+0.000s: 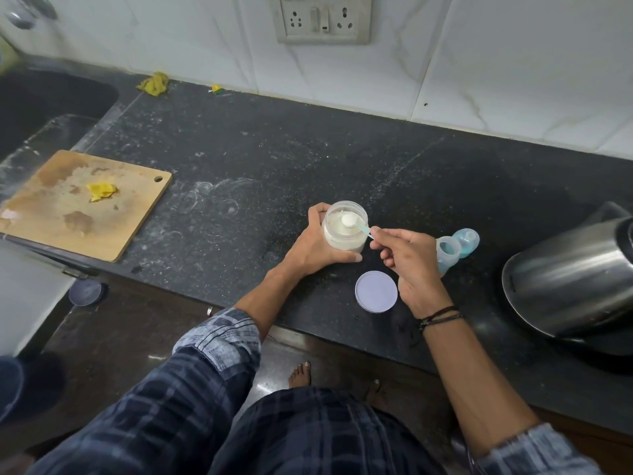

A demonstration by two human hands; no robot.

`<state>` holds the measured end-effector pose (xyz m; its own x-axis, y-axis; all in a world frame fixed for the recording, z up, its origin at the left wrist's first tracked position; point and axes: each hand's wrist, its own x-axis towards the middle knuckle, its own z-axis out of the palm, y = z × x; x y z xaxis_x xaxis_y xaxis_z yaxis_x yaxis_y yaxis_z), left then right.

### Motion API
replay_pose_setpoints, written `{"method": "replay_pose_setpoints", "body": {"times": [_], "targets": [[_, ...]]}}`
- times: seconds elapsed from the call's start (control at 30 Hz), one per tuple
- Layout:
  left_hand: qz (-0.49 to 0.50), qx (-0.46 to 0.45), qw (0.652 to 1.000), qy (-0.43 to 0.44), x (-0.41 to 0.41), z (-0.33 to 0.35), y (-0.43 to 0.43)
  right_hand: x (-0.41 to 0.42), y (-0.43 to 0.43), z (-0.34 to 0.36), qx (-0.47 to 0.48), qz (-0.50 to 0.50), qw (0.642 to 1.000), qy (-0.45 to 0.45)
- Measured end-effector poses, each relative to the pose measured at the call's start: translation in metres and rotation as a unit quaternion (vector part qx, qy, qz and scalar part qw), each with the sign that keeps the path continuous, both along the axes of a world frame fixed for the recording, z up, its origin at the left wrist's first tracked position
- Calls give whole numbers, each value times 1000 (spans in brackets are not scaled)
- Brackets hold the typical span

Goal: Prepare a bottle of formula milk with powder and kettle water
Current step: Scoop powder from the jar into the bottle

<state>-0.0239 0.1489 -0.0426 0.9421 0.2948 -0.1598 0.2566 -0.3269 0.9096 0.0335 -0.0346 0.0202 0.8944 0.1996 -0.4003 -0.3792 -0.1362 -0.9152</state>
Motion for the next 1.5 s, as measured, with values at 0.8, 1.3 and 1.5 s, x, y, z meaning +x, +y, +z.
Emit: {"method": "replay_pose_setpoints", "body": {"times": [0.8,1.3,1.5], "targets": [[142,141,927,-317,-37,25,-108,-2,-80,31,103,-57,993,-12],[10,62,990,-124,11,28,-165,17,-149,13,57,-114,991,-34],[-11,57,997,-46,32,34,-166,20,-151,8,28,-106,992,-59]]}}
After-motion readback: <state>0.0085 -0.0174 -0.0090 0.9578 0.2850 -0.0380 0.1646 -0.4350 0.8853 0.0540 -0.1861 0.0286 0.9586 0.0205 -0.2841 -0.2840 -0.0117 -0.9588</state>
